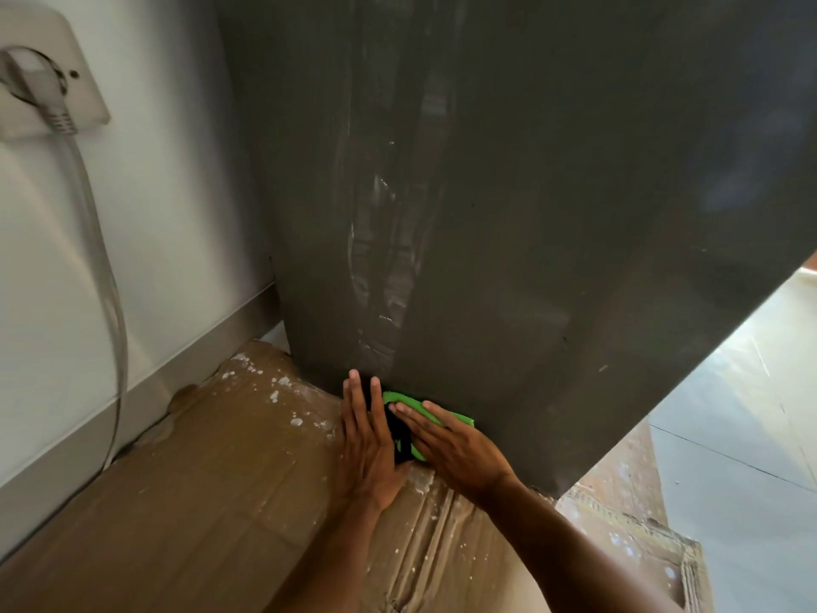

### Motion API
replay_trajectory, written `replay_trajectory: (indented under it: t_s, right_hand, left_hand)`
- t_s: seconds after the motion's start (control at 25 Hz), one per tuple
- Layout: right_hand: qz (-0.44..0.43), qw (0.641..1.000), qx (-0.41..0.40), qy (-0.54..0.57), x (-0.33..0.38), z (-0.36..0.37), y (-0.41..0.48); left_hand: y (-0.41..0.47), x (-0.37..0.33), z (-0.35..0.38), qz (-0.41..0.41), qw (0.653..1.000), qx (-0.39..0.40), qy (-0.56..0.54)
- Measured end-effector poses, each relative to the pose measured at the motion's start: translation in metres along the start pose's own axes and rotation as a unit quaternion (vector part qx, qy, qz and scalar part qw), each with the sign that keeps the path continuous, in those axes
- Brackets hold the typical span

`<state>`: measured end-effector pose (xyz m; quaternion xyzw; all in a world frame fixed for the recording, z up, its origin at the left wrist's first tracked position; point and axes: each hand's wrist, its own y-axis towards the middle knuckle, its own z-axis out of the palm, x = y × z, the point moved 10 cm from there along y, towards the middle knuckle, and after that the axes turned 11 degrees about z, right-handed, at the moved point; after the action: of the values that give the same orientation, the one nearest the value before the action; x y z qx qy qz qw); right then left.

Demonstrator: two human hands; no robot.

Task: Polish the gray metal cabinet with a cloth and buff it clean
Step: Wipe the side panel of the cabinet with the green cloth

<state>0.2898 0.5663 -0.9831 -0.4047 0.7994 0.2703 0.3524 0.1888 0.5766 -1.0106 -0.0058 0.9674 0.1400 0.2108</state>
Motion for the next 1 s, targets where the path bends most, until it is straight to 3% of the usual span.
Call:
replay_trajectory:
  t_s: [0.36,0.6,0.72,0.84,0.92,1.0]
  right_hand:
    - [-0.020,0.992,0.082,0.088,0.015,-0.001,0.005]
    - [-0.050,0.956,0.200,0.211,0.016,-0.022,0.018]
    - [-0.053,0.963,0.167,0.204,-0.007,-0.057,0.027]
    - [-0.066,0.983,0.096,0.144,-0.038,-0.091,0.035]
    - [-0.067,0.994,0.021,0.082,-0.062,-0.112,0.041]
    - [-0.055,0.998,0.015,0.029,-0.094,-0.131,0.050]
  left_hand:
    - [-0.007,-0.001,-0.008,-0.016,0.997,0.079,0.013]
    - [-0.014,0.005,-0.036,-0.031,0.992,0.123,0.029]
    - [-0.011,-0.003,-0.070,-0.041,0.989,0.128,0.061]
    - [0.010,-0.014,-0.114,-0.044,0.996,0.056,0.059]
    - [0.026,-0.014,-0.151,-0.045,0.995,-0.047,0.075]
    - [0.038,-0.016,-0.199,-0.048,0.984,-0.139,0.100]
